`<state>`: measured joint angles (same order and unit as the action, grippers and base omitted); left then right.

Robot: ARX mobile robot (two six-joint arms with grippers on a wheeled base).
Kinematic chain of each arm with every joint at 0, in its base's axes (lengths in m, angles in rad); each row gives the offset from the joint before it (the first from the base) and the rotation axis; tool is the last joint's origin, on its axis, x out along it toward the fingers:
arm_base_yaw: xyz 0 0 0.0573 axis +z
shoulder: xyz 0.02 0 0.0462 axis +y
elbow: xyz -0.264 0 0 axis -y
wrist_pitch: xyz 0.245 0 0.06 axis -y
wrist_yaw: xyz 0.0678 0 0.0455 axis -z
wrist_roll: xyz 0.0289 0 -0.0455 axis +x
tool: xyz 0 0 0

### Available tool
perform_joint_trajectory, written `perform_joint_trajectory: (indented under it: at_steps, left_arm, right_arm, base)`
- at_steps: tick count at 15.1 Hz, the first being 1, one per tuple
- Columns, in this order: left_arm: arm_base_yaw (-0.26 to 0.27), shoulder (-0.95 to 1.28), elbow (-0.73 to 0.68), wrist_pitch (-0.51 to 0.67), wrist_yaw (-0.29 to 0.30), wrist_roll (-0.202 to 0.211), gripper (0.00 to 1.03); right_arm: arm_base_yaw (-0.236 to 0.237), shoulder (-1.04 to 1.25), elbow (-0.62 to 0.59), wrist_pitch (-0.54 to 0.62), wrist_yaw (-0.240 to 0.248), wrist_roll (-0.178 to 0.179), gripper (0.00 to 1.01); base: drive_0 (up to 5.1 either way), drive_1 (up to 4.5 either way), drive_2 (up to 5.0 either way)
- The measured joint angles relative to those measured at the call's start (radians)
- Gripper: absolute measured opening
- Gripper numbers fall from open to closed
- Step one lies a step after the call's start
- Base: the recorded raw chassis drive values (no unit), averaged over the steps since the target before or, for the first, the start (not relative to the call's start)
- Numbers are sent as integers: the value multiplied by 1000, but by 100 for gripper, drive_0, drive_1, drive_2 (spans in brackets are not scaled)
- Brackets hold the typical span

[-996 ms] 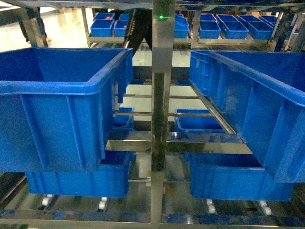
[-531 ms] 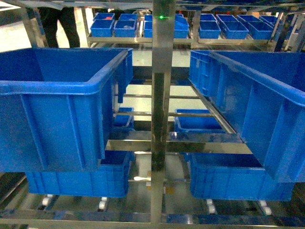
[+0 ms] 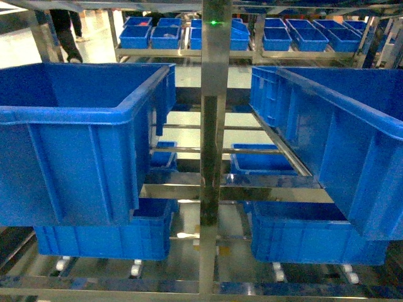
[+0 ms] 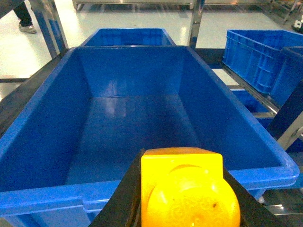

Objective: Sort and place red and yellow blocks in left bins

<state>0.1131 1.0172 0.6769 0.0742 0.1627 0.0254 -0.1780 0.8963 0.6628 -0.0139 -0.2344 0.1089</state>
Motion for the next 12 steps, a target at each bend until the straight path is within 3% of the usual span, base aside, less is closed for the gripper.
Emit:
perform_joint_trajectory:
  at_steps: [12]
  left_arm:
    - [-1,0,0,-2,3,0,26]
  right_arm:
    - [0,1,-2,0,0,3,28]
  base:
    - [0,0,0]
